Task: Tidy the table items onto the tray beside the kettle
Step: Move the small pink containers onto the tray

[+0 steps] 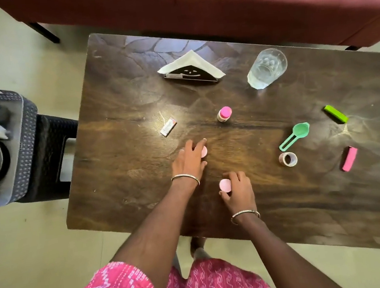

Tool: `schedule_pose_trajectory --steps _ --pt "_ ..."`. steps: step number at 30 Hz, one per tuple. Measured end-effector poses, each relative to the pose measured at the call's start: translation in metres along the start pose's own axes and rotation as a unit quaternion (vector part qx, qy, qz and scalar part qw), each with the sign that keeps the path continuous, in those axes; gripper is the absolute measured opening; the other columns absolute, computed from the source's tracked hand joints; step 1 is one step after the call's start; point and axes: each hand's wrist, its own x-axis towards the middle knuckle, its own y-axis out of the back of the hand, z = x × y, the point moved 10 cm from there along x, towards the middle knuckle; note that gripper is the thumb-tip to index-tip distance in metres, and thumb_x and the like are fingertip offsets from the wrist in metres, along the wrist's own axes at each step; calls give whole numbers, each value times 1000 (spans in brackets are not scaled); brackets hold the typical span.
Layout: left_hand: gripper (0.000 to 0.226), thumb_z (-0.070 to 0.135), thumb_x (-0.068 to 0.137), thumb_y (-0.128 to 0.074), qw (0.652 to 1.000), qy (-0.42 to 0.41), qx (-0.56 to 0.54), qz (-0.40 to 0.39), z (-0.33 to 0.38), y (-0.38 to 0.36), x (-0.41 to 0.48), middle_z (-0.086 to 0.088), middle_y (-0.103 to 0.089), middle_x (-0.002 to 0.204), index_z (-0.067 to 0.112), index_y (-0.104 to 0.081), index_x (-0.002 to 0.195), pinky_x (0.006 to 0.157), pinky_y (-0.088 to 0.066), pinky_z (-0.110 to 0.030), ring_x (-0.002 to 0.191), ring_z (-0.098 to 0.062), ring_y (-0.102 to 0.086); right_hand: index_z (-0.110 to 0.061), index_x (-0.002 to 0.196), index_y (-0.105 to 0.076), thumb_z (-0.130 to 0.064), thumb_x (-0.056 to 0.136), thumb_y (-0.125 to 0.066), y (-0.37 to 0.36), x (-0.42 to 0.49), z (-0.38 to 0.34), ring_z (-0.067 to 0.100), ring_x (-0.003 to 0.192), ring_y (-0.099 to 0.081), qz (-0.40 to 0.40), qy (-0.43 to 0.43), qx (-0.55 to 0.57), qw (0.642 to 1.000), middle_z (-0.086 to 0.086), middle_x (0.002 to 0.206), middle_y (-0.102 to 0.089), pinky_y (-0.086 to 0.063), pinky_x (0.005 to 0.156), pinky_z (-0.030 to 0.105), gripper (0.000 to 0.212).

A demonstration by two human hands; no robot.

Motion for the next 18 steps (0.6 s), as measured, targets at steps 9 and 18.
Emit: schedule_pose_trajectory --steps 9,18 --pt "39 27 79 -73 975 27 -197 98 -38 28 -4 -4 -64 114 17 -62 115 85 -46 -32 102 -27 -61 -5 103 -59 -12 71 -77 42 12 -17 29 99 -57 112 -34 93 989 13 104 -60 -41 79 30 37" --pt "38 20 68 -84 902 166 -315 244 -170 112 -101 -2 -70 93 14 -63 99 76 -51 -32 84 -23 -64 -10 101 -62 -14 72 -81 42 8 -164 29 88 -65 103 72 169 978 6 99 -64 -56 81 47 35"
